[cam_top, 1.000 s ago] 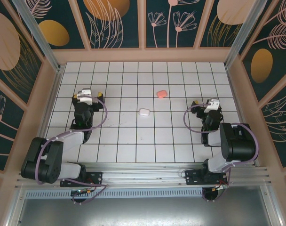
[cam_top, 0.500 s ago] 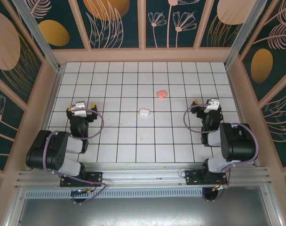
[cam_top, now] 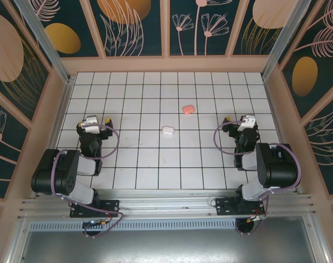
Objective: Insert the wireless bluetooth earbuds into the charging case
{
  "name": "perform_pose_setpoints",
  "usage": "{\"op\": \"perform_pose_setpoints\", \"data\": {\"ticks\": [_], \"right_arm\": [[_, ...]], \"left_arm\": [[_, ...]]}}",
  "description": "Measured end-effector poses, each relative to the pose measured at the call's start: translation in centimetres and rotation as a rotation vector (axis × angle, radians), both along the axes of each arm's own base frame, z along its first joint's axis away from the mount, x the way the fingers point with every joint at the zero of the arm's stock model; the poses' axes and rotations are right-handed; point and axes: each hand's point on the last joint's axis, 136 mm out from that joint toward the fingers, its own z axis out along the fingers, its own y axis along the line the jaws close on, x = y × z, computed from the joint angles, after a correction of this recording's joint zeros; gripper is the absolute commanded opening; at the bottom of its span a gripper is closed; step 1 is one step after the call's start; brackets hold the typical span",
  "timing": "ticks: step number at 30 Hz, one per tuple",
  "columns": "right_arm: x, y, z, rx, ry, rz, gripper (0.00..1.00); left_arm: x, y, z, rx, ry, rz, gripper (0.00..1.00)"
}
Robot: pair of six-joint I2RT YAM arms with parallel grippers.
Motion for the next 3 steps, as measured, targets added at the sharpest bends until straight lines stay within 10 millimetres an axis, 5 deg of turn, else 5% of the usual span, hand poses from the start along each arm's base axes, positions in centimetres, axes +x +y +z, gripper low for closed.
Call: {"op": "perform_pose_setpoints", "data": {"ticks": [3], "right_arm": [[0.00,0.00,0.01,0.000,0.000,0.000,0.99]], "left_arm": [[0.00,0.00,0.00,0.000,0.000,0.000,0.99]]}}
